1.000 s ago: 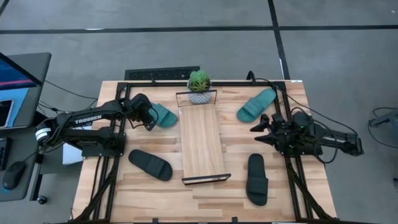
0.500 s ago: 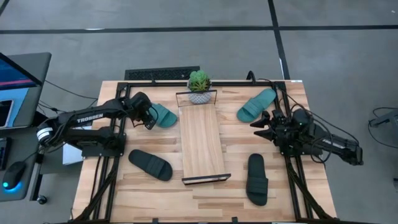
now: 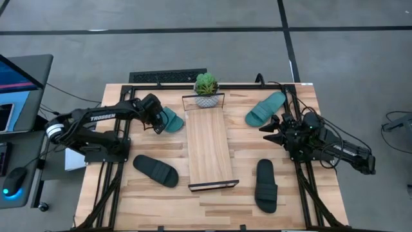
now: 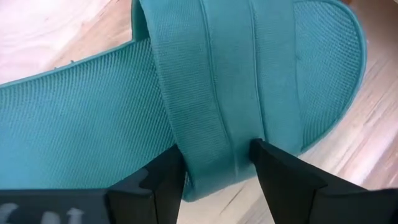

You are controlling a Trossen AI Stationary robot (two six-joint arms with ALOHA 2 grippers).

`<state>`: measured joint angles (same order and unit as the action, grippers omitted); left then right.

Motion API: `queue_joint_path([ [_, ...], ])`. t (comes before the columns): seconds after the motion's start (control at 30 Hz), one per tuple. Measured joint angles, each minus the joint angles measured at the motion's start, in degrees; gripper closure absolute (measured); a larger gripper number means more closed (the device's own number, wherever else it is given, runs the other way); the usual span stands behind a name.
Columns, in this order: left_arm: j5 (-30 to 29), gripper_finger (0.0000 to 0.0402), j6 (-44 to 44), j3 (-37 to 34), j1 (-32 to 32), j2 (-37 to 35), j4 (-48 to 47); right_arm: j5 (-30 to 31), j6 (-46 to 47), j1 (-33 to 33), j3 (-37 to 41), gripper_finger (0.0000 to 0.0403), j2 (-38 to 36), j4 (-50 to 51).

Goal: Pick and place slides into the shelf
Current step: Put the left blue slides on the shelf

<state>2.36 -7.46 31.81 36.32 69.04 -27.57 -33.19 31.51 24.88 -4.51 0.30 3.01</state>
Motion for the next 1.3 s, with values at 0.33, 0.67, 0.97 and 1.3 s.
queue_joint_path([
  [0.33, 7.0, 0.0392, -0.4, 0.0, 3.6, 0.3, -2.6, 0.0, -0.2, 0.0, 0.0, 0.0147, 0.0, 0.0],
  [0.67, 10.3, 0.0399, 1.8, 3.4, 5.1, -0.2, -7.3, 0.1, -0.5, 0.0, 0.0, 0.0147, 0.0, 0.0],
  [0.97, 1.7, 0.0401, 3.8, 8.2, 5.2, -7.6, -14.0, 0.2, -1.5, 0.0, 0.0, 0.0147, 0.0, 0.0],
  [1.3, -3.2, 0.0401, 3.7, 14.5, 5.1, -18.6, -24.7, 2.2, -1.2, 0.0, 0.0, 0.0147, 0.0, 0.0],
])
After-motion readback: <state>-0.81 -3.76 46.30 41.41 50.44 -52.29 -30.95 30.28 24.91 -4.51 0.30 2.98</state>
